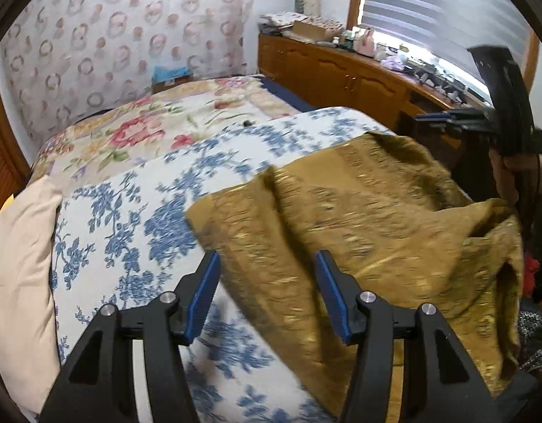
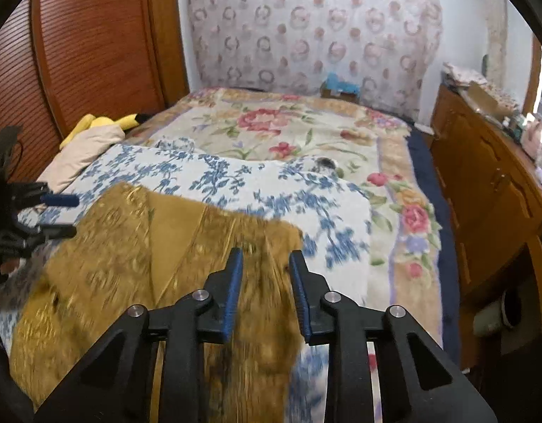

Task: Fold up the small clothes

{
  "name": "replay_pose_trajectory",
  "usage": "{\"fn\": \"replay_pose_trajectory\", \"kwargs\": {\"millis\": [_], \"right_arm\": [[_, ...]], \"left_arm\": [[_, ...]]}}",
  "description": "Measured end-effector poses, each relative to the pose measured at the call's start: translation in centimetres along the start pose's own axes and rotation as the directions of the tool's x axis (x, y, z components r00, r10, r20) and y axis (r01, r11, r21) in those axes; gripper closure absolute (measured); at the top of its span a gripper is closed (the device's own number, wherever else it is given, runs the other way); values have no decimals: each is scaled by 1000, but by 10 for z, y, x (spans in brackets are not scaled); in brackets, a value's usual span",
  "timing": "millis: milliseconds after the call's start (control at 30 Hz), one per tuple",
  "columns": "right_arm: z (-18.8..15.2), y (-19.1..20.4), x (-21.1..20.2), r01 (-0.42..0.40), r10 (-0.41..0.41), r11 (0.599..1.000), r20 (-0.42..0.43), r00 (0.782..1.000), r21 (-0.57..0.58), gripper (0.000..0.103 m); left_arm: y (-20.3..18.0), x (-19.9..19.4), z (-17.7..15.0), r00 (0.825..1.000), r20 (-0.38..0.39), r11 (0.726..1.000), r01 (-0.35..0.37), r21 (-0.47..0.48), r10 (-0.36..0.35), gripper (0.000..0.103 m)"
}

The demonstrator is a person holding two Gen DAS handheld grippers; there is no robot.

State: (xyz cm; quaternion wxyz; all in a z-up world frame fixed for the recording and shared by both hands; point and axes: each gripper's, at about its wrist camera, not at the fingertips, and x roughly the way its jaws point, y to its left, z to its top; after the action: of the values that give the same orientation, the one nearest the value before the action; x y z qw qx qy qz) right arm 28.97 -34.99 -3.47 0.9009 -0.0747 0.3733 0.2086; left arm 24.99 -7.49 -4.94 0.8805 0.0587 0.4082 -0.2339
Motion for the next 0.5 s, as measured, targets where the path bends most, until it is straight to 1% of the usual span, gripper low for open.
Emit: {"fn": "replay_pose_trajectory", "kwargs": {"millis": [133, 267, 367, 400, 433, 500], "right_arm": [[21, 3, 38, -3, 2, 1000, -69, 998, -16, 82], [32, 0, 67, 33, -38, 999, -132, 991, -36, 83], [34, -8, 82, 44, -47, 999, -172, 984, -22, 84], [33, -11, 87, 41, -44, 999, -185, 982, -16, 88], [32, -14, 90, 36, -38, 999, -193, 980, -10, 96], [30, -19, 91, 28, -25, 1000, -191, 981, 11, 101]], "left_arm": [[8, 13, -3, 1000, -17, 1000, -5, -4, 4, 48], [11, 26, -9, 999, -44, 1000, 17, -8, -18, 48], [9, 25, -11, 1000, -27, 1000, 8, 15, -8, 47], [7, 26, -12, 1000, -26, 1000, 1, 22, -1, 47], [6, 26, -12, 1000, -27, 1000, -5, 28, 6, 46], [6, 27, -12, 1000, -27, 1000, -4, 28, 4, 46]]}}
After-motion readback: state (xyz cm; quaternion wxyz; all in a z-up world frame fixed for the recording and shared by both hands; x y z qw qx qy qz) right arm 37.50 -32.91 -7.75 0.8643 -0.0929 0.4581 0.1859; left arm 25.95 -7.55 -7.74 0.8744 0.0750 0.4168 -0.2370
